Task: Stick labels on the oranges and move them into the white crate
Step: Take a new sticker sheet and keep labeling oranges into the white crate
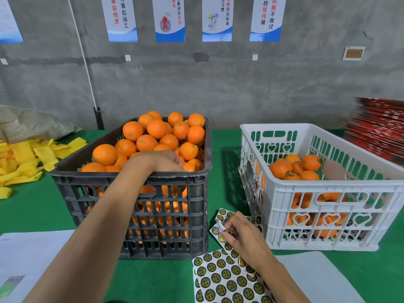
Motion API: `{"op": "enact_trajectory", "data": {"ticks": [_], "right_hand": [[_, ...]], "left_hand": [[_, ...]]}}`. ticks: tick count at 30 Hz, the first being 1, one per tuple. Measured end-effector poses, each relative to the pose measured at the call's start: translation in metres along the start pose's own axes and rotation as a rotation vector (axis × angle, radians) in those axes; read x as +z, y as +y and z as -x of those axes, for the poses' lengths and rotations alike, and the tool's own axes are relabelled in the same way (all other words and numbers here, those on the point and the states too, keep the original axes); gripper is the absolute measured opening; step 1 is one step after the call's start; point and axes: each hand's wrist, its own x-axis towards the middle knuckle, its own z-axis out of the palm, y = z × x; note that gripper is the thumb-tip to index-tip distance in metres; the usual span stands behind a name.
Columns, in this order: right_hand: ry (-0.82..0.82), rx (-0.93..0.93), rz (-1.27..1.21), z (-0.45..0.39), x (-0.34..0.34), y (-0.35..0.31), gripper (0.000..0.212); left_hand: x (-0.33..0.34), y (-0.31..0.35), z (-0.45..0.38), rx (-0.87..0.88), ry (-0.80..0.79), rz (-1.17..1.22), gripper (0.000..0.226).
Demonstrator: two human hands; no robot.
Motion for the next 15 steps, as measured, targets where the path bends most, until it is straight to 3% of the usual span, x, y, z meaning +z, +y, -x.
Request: {"op": "enact_trajectory", "data": {"ticks": [9, 15], "right_hand": [[0.017, -0.009, 0.076, 0.0008, 0.0027, 0.0003, 0.024], [0.030, -0.044, 0.261, 0.0016, 0.0039, -0.0008, 0.029]], "left_hand": [[-0.0005, -0.0002, -0.0019, -0.001, 0.000, -0.009, 0.011], [-0.0001, -0.0024, -0.0043, 0.005, 0.006, -0.003, 0.009]]}}
